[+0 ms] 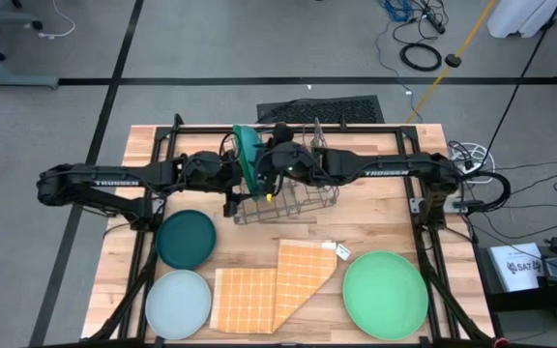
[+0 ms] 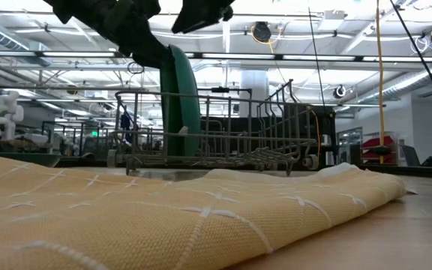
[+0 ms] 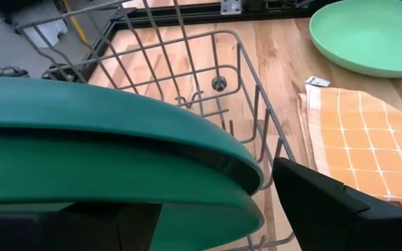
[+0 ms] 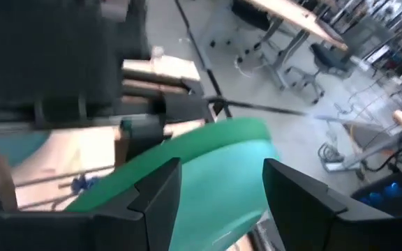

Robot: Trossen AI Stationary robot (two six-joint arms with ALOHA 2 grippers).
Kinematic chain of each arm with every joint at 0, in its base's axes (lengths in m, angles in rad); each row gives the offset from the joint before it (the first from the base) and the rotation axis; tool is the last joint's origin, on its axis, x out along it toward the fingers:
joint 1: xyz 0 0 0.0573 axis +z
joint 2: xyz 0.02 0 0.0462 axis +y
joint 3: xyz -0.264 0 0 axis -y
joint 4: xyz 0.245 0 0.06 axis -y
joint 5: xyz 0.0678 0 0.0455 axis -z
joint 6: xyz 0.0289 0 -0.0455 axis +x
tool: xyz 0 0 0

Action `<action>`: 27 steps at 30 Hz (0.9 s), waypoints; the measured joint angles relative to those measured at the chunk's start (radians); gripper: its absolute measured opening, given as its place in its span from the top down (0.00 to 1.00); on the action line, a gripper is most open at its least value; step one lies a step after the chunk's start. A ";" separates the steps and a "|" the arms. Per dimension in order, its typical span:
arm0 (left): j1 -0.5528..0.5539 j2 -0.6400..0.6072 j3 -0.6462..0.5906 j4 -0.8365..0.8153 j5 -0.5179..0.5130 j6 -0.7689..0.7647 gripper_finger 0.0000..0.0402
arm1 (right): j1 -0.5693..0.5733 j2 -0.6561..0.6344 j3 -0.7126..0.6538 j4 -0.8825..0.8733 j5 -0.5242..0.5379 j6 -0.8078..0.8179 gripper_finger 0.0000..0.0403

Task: Sort dishes
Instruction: Put the green plate on the dish rack

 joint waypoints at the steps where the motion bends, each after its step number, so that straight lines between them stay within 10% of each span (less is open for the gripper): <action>1: 0.000 0.000 0.000 0.000 0.001 0.000 0.32 | 0.000 0.010 0.000 0.022 -0.001 0.010 0.52; 27: 0.000 0.000 0.000 0.007 0.002 0.010 0.32 | -0.017 0.057 0.002 0.102 -0.028 0.123 0.52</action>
